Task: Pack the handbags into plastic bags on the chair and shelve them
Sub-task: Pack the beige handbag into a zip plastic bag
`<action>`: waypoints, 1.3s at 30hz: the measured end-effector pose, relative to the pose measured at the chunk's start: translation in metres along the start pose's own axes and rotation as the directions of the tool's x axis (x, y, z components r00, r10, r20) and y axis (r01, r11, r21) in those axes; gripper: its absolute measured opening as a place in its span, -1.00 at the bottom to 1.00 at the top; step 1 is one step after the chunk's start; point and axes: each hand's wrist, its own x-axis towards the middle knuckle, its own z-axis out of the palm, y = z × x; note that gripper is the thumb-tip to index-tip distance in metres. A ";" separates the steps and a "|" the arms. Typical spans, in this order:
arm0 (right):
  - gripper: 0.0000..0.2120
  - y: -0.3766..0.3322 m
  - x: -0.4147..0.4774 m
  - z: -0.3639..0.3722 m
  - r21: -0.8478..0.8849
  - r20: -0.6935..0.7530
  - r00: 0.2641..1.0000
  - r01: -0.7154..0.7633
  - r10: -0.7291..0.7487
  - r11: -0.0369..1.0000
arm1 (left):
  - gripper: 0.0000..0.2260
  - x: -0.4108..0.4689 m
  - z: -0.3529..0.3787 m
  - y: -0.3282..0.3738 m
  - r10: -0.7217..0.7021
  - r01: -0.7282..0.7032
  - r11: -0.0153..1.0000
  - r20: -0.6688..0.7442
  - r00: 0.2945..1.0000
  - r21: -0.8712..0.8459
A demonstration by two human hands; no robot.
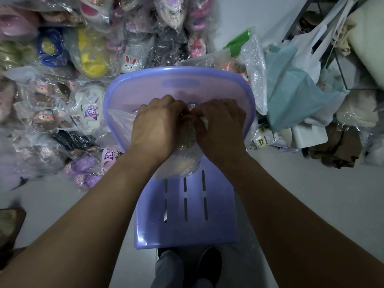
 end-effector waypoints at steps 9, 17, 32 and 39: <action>-0.82 0.006 -0.005 0.000 -0.026 -0.013 0.999 -0.041 0.041 0.999 | -0.91 -0.023 -0.019 -0.031 -0.095 0.103 0.985 -0.064 0.993 0.136; -0.69 -0.023 -0.003 0.002 -0.079 0.117 0.993 0.018 -0.009 0.997 | -0.90 -0.036 -0.020 -0.036 -0.217 0.215 0.976 -0.117 0.969 -0.030; -0.81 -0.033 0.000 0.007 -0.076 0.016 0.983 -0.181 0.183 0.981 | -0.90 -0.055 -0.024 -0.055 -0.406 0.348 0.783 0.001 0.914 -0.515; -0.72 -0.027 0.001 0.004 0.433 0.262 0.713 -0.689 0.650 0.581 | -0.82 -0.035 -0.019 -0.010 -0.406 0.523 0.194 0.417 0.813 -0.830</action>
